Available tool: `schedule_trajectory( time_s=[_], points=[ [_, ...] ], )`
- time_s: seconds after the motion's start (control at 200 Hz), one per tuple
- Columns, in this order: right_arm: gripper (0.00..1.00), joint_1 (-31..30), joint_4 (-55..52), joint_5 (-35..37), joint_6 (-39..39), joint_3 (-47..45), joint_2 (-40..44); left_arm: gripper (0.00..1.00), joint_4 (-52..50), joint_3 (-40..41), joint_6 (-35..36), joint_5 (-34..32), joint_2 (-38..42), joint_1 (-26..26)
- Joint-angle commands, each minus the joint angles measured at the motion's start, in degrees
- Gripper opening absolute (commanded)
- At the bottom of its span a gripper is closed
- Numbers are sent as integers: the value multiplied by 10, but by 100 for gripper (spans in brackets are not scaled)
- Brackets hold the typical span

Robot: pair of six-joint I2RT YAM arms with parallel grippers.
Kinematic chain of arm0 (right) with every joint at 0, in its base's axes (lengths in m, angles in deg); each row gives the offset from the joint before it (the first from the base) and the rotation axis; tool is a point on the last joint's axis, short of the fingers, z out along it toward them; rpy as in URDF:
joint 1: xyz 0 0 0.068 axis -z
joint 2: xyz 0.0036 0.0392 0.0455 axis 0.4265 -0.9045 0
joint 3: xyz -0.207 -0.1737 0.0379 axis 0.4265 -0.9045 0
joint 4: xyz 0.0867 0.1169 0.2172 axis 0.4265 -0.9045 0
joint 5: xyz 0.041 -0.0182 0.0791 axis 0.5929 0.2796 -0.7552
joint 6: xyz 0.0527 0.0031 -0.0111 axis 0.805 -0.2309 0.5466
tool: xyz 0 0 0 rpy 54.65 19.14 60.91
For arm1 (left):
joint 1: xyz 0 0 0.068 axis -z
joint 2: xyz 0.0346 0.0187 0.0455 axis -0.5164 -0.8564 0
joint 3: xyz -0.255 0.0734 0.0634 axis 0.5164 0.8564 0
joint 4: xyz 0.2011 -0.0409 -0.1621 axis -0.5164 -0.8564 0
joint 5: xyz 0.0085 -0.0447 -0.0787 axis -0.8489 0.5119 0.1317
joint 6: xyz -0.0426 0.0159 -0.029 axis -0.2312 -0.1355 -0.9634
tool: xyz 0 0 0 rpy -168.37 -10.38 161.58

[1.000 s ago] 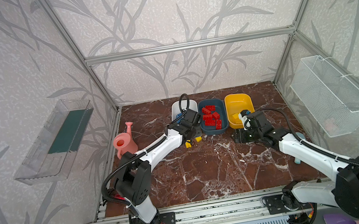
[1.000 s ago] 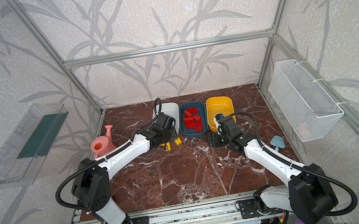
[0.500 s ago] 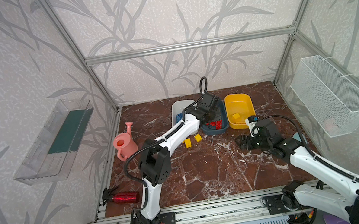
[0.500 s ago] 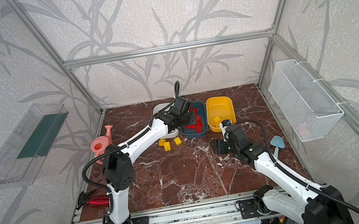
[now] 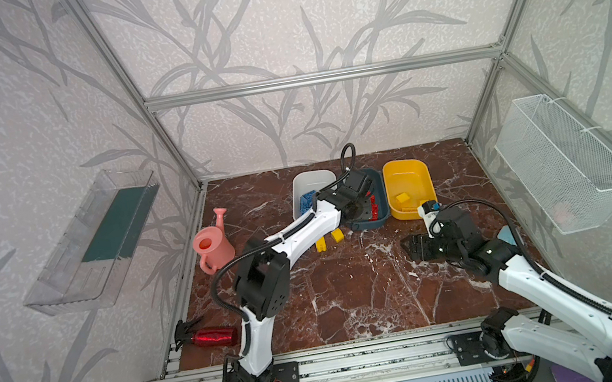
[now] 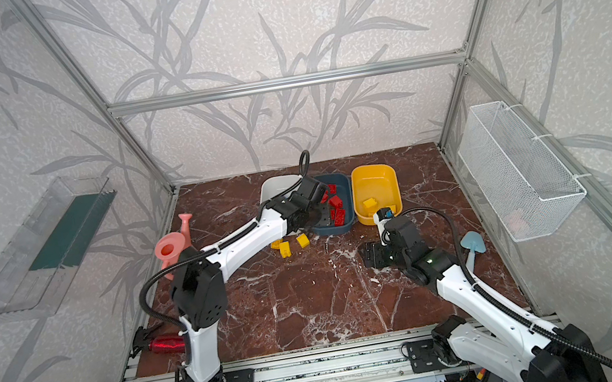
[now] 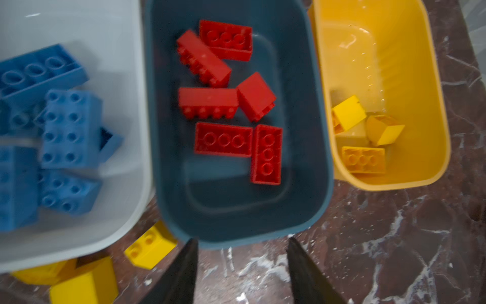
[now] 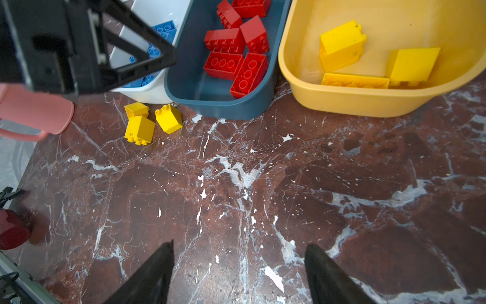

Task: Sort the legos into containers by color
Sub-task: Place the lego in the container, then pick up the lego from the center of the table.

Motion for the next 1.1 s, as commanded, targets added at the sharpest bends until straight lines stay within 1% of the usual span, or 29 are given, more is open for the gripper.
schedule_trajectory(
  time_s=[0.0,0.15,0.26,0.365,0.49,0.64,0.775,0.875,0.995,1.095],
  points=[
    [80,-13,-3,10,-6,8,-2,64,10,96,-14,-48,85,-22],
    [84,-24,4,14,-7,9,-12,67,9,208,-23,-58,134,-49],
    [85,-31,12,14,-5,9,-26,68,18,243,-27,-61,131,-60],
    [85,-38,15,14,-4,12,-38,67,25,249,-29,-58,110,-71],
    [85,-40,14,17,-6,13,-40,65,41,247,-25,-39,81,-84],
    [85,-40,14,22,-8,11,-39,64,49,233,-19,-26,59,-85],
    [85,-41,19,22,-8,9,-49,61,49,222,-18,-31,41,-88],
    [85,-41,22,19,-8,8,-52,56,54,215,-20,-33,25,-90],
    [85,-41,22,20,-9,5,-51,39,55,206,-21,-37,11,-90],
    [85,-41,19,20,-10,7,-50,32,53,199,-20,-33,12,-91]
  ],
)
